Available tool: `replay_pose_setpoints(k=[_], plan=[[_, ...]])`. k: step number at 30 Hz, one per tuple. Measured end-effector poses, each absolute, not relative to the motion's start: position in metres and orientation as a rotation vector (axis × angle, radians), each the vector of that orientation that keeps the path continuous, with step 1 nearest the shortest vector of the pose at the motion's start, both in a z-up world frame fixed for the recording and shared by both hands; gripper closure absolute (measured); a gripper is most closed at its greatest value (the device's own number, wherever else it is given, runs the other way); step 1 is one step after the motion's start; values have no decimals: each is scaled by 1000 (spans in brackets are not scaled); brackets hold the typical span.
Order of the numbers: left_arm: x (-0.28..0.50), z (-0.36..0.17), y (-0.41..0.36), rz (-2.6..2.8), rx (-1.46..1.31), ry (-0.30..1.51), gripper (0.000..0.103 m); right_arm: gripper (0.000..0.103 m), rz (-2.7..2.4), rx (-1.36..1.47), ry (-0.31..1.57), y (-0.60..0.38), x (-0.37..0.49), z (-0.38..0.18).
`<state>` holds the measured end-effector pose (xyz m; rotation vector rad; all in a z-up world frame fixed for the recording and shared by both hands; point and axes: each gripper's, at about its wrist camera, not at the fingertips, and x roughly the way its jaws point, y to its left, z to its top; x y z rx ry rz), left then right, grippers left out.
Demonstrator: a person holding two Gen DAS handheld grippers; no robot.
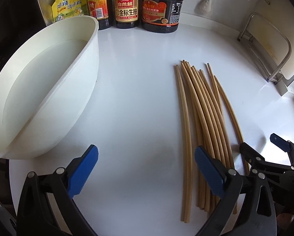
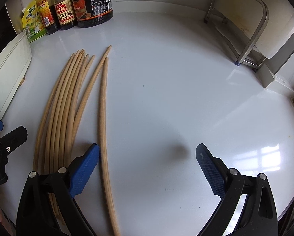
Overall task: Organize utensils
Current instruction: 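Lower the right tool to the chopstick pile and close on one chopstick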
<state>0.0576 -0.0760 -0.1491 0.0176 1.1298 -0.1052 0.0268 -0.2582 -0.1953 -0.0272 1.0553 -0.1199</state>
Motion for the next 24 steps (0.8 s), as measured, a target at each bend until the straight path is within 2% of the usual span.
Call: replay_pose_setpoints(k=[18, 20, 24], plan=[[61, -164, -97, -111, 155, 1111, 9, 9, -105, -49, 1015, -257, 18, -196], [60, -163, -98, -119, 158, 1104, 11, 9, -108, -59, 1003, -256, 16, -196], [58, -163, -100, -146, 156, 1090, 26, 10, -106, -62, 985, -255, 14, -196]])
